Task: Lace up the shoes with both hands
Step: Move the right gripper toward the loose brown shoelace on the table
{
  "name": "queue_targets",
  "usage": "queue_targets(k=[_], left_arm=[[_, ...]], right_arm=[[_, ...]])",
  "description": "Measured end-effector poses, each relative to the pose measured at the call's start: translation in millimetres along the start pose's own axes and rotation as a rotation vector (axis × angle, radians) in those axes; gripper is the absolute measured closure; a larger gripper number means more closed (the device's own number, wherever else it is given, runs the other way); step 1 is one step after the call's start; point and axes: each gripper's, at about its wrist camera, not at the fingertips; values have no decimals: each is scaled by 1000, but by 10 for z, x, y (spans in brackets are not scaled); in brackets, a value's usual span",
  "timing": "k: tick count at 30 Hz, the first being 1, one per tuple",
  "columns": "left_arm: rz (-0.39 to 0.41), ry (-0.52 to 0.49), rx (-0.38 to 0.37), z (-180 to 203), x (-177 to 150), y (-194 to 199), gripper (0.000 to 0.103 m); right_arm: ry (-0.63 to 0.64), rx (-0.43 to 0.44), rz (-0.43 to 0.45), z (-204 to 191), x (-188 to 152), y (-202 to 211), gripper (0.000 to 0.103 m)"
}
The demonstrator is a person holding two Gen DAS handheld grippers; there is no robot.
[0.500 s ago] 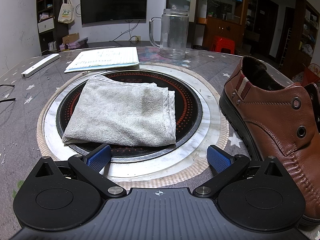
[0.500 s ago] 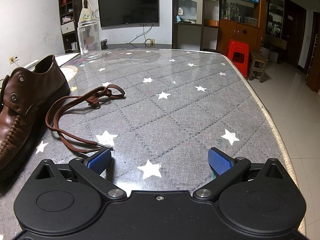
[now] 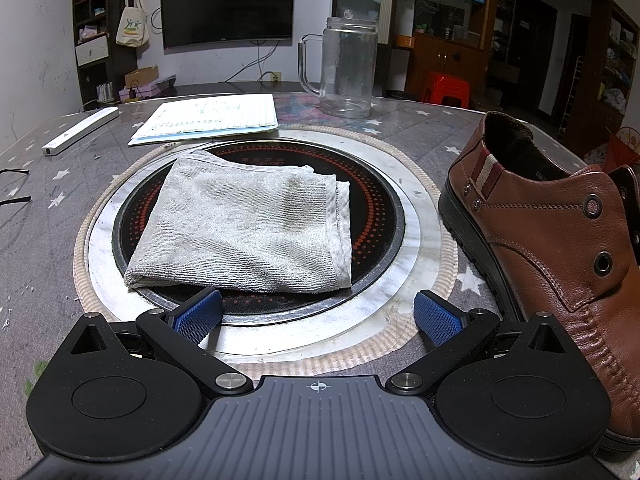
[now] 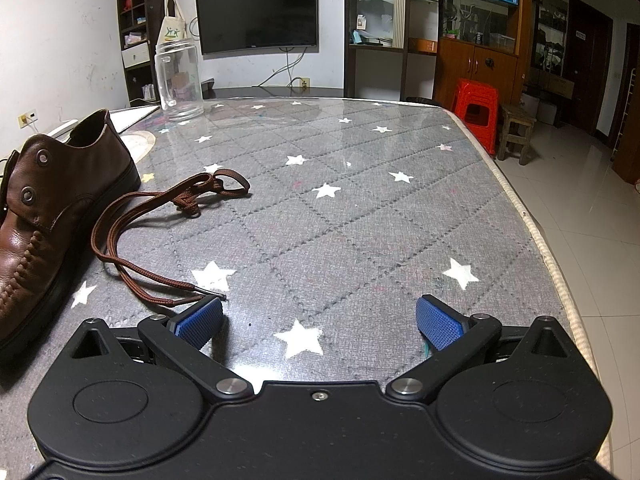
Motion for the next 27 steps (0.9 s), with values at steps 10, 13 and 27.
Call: queue_targets(k=[10, 13, 27], left_arm=[[0, 0, 0, 1, 0, 1, 0], [0, 0, 0, 3, 0, 2, 0], [0, 0, 0, 5, 1, 2, 0]], right_arm=[[-5, 11, 9, 13, -13, 17, 0], [-5, 6, 28, 4, -10, 50, 0], [242, -23, 84, -511, 607, -45, 0]])
Point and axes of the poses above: each gripper's, at about its wrist camera, not at the fingertips, and y roughly against the way its jaws point, z to its right, x to its top, and after that the axes turned 14 degrees about -z, right-handed
